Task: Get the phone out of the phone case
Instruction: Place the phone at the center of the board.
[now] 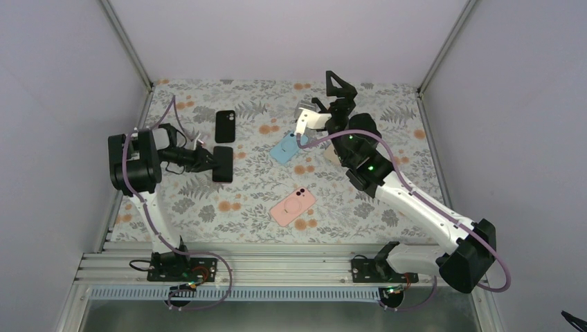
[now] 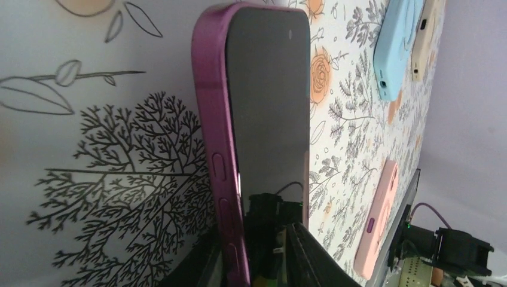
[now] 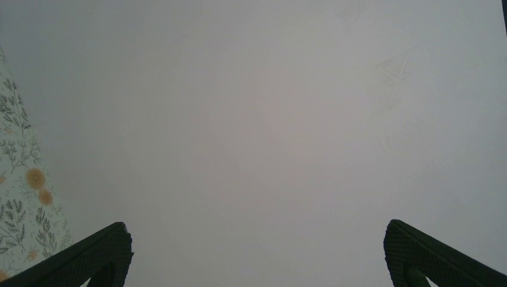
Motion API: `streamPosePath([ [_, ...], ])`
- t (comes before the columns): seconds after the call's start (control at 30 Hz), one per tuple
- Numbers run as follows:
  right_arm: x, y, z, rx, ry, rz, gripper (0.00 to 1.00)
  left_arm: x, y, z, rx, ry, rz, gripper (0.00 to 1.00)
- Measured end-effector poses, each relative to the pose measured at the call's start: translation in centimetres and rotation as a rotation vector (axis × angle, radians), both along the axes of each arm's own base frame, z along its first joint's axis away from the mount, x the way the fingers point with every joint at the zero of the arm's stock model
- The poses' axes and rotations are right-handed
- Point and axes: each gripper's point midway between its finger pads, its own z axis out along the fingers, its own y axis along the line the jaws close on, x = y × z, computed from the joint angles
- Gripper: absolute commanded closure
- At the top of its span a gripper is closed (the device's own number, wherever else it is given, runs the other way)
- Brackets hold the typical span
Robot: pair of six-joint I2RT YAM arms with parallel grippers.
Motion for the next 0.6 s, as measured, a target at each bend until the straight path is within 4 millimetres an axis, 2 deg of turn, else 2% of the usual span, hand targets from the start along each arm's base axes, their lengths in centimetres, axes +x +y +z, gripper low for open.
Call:
streamPosePath([
  [0.3,0.0,0.0,0.0,0.002,0.005,0.001,0.01,0.4,0.3,0.6,0.0,-0.015,0.017,0.56],
  [0.5,0.1,0.1,-0.3,0.002,0.017,0.002,0.01,0.7,1.5,0.8,0.112,-0.048,0.037,0.49],
  [0.6,0.1,0.1,-0.4,0.004,0.023,0.003,0.01,0.9,2.6,1.0,0.198,-0.065,0.054,0.4],
])
